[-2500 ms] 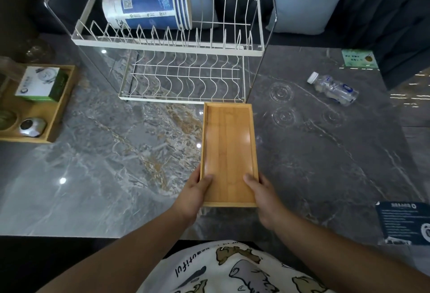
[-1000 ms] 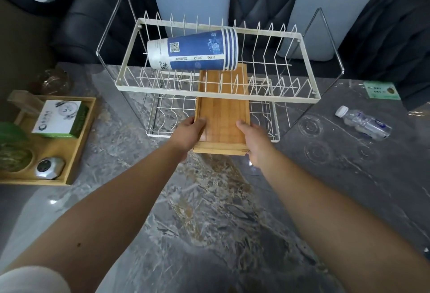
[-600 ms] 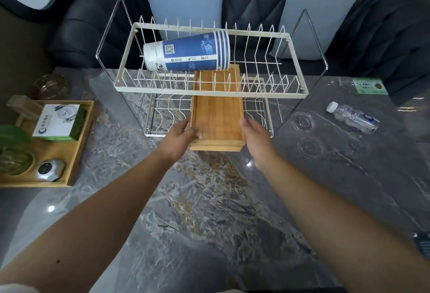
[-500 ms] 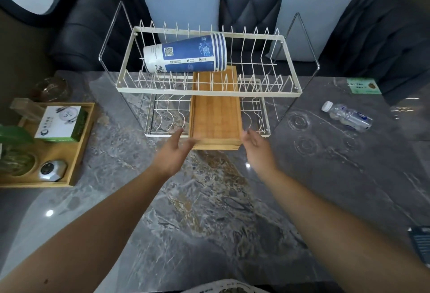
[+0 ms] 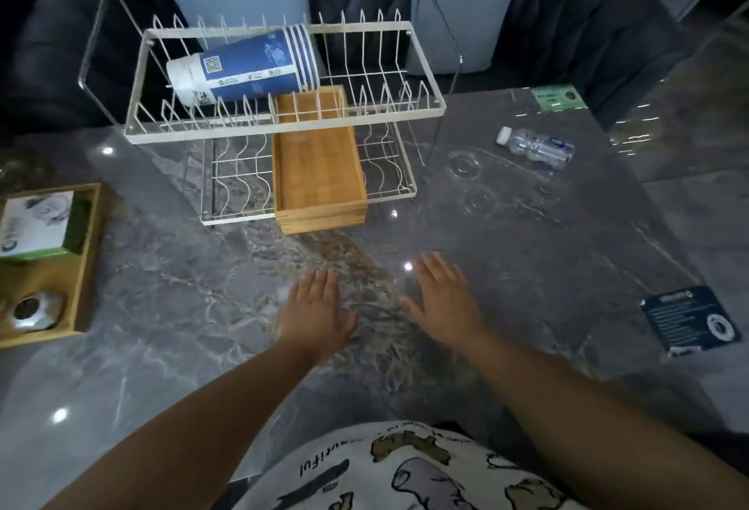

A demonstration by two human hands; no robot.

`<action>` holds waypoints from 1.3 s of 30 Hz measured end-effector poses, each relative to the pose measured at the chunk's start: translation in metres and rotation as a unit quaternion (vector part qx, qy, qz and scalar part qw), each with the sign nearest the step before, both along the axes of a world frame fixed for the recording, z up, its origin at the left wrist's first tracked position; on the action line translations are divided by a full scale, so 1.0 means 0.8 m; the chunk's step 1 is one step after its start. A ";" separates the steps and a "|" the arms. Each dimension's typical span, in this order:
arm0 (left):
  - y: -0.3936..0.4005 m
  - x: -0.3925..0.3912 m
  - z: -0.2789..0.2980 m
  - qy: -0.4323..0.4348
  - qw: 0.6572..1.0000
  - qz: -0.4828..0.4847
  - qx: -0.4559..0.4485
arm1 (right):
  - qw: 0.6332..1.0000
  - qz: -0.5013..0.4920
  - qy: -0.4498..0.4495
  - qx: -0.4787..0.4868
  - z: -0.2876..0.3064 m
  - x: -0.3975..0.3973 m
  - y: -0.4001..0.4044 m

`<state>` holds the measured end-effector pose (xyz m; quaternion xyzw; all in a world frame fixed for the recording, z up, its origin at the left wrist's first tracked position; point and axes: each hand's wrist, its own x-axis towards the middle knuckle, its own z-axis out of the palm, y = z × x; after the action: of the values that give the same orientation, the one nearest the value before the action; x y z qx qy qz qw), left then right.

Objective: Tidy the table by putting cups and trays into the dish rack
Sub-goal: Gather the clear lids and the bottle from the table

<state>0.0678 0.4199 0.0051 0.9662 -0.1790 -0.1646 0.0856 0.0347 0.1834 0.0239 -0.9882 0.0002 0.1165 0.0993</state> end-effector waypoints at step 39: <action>-0.294 0.031 -0.084 -0.075 0.994 0.066 0.043 | 0.996 -0.091 -0.013 0.006 -0.059 0.125 -0.407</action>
<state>0.0923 0.1850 -0.0620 0.9883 -0.1131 -0.0936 0.0412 0.1343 -0.1426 -0.0232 -0.9849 0.0887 0.0943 0.1150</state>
